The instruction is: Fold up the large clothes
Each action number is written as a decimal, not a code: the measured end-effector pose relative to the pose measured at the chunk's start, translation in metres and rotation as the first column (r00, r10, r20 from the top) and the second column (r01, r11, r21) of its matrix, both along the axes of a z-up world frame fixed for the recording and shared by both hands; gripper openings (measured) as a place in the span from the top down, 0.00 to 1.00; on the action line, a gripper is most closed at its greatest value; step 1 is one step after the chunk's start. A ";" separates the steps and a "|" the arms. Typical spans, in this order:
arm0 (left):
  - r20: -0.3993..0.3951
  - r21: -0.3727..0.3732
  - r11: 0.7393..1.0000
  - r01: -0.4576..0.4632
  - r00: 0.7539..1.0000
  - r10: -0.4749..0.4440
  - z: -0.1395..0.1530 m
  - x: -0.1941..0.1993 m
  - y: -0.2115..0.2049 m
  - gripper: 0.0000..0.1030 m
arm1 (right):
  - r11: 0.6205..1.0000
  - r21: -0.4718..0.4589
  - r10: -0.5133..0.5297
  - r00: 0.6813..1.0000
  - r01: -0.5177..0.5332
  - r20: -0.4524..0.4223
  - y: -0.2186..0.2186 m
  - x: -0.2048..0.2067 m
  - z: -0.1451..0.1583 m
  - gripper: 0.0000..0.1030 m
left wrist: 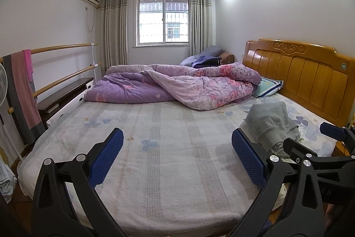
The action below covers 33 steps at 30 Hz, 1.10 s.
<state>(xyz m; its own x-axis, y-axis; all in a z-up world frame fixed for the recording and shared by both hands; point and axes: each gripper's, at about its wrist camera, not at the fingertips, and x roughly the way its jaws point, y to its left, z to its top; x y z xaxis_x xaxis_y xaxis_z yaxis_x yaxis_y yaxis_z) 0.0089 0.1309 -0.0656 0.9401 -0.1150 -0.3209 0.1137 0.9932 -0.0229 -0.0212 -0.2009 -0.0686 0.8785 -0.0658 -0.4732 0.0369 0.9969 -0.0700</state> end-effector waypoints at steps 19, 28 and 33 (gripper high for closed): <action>0.000 0.002 1.000 0.006 1.000 -0.006 0.001 0.002 -0.004 0.05 | 1.000 0.006 -0.017 1.000 0.017 -0.005 -0.002 -0.003 -0.001 0.09; 0.003 0.003 1.000 0.006 1.000 -0.006 0.001 0.003 -0.004 0.05 | 1.000 0.007 -0.018 1.000 0.018 -0.002 -0.001 -0.004 -0.001 0.09; 0.001 0.004 1.000 0.006 1.000 -0.006 0.000 0.002 -0.003 0.05 | 1.000 0.007 -0.019 1.000 0.019 -0.005 -0.001 -0.004 -0.001 0.09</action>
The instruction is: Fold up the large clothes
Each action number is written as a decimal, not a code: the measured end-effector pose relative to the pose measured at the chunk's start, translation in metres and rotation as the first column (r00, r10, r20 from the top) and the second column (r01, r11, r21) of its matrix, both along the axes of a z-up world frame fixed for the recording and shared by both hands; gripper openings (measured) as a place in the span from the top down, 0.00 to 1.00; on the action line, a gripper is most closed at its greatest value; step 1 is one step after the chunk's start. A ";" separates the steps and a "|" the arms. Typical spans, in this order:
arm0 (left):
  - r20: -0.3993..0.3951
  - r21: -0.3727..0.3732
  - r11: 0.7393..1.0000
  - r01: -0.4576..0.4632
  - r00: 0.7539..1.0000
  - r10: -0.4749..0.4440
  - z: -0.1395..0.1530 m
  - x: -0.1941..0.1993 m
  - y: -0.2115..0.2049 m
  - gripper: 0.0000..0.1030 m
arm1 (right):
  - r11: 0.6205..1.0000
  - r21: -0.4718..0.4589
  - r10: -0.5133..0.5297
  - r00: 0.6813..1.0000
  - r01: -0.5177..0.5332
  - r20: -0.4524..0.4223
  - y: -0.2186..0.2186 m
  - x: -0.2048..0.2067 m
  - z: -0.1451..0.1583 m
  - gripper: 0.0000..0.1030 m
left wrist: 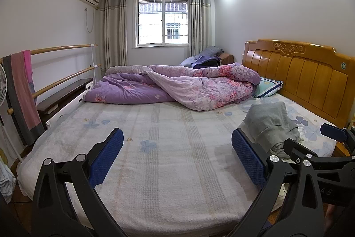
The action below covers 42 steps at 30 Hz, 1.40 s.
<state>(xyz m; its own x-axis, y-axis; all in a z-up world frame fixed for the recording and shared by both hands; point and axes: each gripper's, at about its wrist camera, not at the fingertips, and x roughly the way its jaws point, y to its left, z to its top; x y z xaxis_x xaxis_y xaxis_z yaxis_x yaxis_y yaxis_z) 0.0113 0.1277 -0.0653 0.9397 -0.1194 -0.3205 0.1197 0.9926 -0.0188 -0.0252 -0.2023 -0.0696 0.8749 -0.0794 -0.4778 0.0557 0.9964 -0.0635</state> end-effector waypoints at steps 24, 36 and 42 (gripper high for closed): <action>-0.007 -0.009 1.000 0.005 1.000 -0.005 -0.001 0.004 -0.002 0.05 | 1.000 -0.011 -0.008 1.000 0.008 0.002 -0.001 0.001 0.002 0.09; -0.014 -0.027 0.999 0.036 0.999 -0.037 -0.003 0.008 -0.003 0.05 | 1.000 -0.008 -0.019 1.000 0.019 -0.005 -0.003 0.000 0.000 0.09; -0.005 -0.025 0.999 0.046 0.999 -0.046 -0.003 0.006 -0.006 0.05 | 0.999 -0.005 -0.032 0.999 0.032 -0.011 -0.005 0.001 -0.002 0.09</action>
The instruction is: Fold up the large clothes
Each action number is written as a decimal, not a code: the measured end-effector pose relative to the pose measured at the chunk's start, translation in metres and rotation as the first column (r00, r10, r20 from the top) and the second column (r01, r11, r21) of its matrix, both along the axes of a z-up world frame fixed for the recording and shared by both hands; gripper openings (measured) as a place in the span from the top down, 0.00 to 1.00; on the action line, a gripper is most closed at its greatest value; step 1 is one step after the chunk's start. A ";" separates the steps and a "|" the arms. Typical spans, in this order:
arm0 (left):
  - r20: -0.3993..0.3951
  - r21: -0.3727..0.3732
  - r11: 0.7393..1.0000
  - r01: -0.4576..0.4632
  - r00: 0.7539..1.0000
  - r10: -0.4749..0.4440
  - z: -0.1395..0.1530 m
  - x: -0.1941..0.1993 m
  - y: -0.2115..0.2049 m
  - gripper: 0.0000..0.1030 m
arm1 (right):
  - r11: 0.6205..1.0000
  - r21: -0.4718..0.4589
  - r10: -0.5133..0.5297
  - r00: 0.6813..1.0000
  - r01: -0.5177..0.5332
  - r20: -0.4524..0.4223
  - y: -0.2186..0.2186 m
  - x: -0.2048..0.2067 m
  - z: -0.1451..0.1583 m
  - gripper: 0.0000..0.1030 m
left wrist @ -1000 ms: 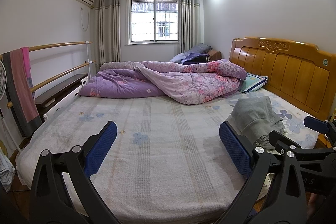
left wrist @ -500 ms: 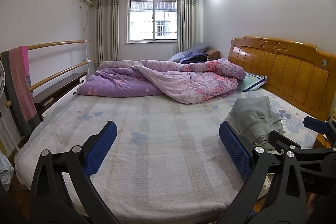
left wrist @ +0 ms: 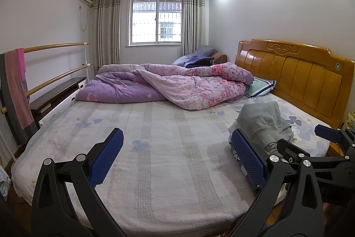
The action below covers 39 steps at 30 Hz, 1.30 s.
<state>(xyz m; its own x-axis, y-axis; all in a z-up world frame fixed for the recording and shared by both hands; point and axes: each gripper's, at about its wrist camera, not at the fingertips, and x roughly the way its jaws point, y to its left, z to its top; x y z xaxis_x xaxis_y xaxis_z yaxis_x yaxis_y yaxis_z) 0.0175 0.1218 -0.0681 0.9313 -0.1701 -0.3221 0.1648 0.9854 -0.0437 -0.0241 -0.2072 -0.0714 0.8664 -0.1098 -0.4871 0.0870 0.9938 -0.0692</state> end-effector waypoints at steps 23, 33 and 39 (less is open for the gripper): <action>-0.001 0.001 1.000 0.000 1.000 0.000 0.000 0.001 0.000 0.05 | 1.000 0.004 0.002 1.000 -0.002 -0.006 -0.001 0.001 -0.002 0.09; -0.001 0.002 1.000 -0.001 1.000 0.001 -0.001 0.000 0.002 0.05 | 1.000 0.004 0.003 1.000 -0.003 -0.009 -0.001 0.002 -0.003 0.09; -0.003 0.002 1.000 -0.002 1.000 0.002 -0.002 -0.001 0.003 0.05 | 1.000 0.005 0.003 1.000 -0.003 -0.012 0.000 0.003 -0.003 0.09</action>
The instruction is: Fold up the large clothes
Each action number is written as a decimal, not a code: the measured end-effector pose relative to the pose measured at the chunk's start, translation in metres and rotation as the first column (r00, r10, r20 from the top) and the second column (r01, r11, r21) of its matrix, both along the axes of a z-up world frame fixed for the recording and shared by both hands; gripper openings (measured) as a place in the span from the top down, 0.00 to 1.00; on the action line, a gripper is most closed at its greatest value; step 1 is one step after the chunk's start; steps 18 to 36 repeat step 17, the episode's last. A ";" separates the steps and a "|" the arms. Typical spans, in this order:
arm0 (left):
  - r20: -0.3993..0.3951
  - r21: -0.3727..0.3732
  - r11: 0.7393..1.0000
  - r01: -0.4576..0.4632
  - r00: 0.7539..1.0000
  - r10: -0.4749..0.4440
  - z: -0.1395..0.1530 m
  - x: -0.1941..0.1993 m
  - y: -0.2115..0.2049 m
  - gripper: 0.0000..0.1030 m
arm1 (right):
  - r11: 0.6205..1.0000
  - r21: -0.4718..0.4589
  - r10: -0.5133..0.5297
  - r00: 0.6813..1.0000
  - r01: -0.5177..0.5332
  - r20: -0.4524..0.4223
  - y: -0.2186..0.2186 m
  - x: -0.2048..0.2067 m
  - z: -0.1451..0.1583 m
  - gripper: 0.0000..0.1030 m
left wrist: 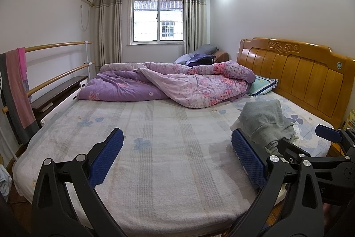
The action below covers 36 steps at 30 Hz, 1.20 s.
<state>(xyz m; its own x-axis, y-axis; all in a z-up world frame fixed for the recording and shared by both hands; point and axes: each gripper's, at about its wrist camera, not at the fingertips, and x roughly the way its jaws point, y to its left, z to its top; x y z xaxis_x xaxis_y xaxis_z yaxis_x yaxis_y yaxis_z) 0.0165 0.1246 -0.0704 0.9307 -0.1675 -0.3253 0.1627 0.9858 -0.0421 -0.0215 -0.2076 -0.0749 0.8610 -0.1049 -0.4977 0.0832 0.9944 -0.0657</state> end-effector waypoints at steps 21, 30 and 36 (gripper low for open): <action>-0.048 -0.004 0.999 -0.036 0.998 0.035 -0.018 0.012 0.016 0.05 | 1.000 -0.014 0.020 0.999 -0.020 -0.028 0.007 0.022 -0.009 0.09; -0.048 -0.004 0.999 -0.036 0.998 0.035 -0.018 0.012 0.016 0.05 | 1.000 -0.014 0.020 0.999 -0.020 -0.028 0.007 0.022 -0.009 0.09; -0.048 -0.004 0.999 -0.036 0.998 0.035 -0.018 0.012 0.016 0.05 | 1.000 -0.014 0.020 0.999 -0.020 -0.028 0.007 0.022 -0.009 0.09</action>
